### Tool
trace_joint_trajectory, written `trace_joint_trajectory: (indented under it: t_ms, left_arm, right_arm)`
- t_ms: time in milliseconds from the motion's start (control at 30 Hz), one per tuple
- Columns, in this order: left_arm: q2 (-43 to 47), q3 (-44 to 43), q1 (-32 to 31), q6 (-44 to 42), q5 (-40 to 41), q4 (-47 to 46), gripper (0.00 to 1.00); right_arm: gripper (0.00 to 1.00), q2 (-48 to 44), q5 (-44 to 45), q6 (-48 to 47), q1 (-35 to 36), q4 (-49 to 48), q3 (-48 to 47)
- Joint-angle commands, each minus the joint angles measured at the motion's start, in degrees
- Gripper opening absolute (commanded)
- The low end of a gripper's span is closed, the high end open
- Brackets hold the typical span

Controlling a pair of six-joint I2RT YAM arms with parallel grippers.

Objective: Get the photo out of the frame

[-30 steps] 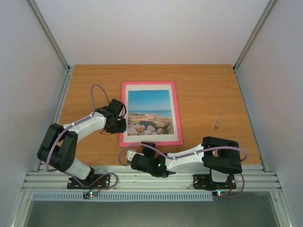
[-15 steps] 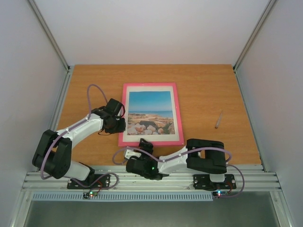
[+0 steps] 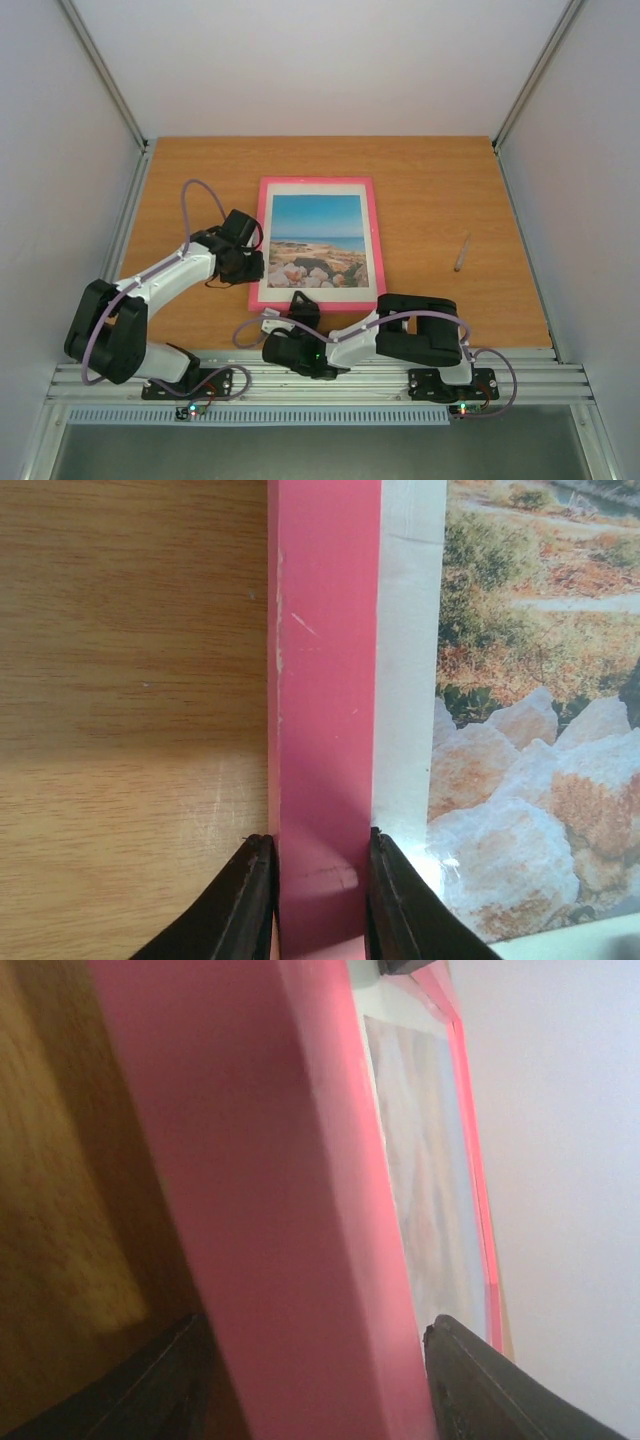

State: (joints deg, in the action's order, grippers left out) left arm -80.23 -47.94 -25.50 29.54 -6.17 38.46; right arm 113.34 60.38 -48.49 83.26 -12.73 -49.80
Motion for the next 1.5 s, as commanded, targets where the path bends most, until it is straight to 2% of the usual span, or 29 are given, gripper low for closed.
trace_joint_trajectory:
  t_ms: [0,233,467,600,800,1033,1267,1467]
  left_arm:
    - [2.97,-0.1,-0.34,0.48,-3.87,-3.87,0.0]
    - [3.59,1.72,-0.34,1.42,-6.99,-5.56,0.0]
    - [7.78,0.99,-0.18,2.13,-7.49,-3.75,0.01]
    - [12.28,-0.58,0.89,2.73,-6.59,-1.77,0.17]
    - [23.17,-3.03,5.62,4.8,-4.99,2.13,0.44]
    - [38.66,-7.91,8.56,4.33,5.72,9.46,0.79]
    - [50.77,-7.75,8.65,4.56,15.4,12.93,0.89]
    - [56.31,-6.28,8.55,4.46,16.64,14.09,0.9]
  right_arm:
    - [0.55,0.82,0.52,-2.63,-1.07,-2.79,-0.64]
    - [0.41,0.78,0.37,-5.88,-1.35,-5.9,-0.57]
    - [0.14,-3.29,1.13,-10.85,-1.61,-11.06,0.83]
    - [0.02,-6.97,0.95,-14.72,-1.61,-13.81,1.97]
    - [0.01,-13.22,0.66,-17.79,-1.61,-15.37,2.97]
    - [0.01,-21.27,-1.66,-20.65,-1.89,-14.77,1.05]
    - [0.01,-27.44,-5.67,-17.31,-4.03,-13.79,-3.55]
    - [0.01,-33.7,-14.48,-3.64,-7.28,-7.01,-10.0]
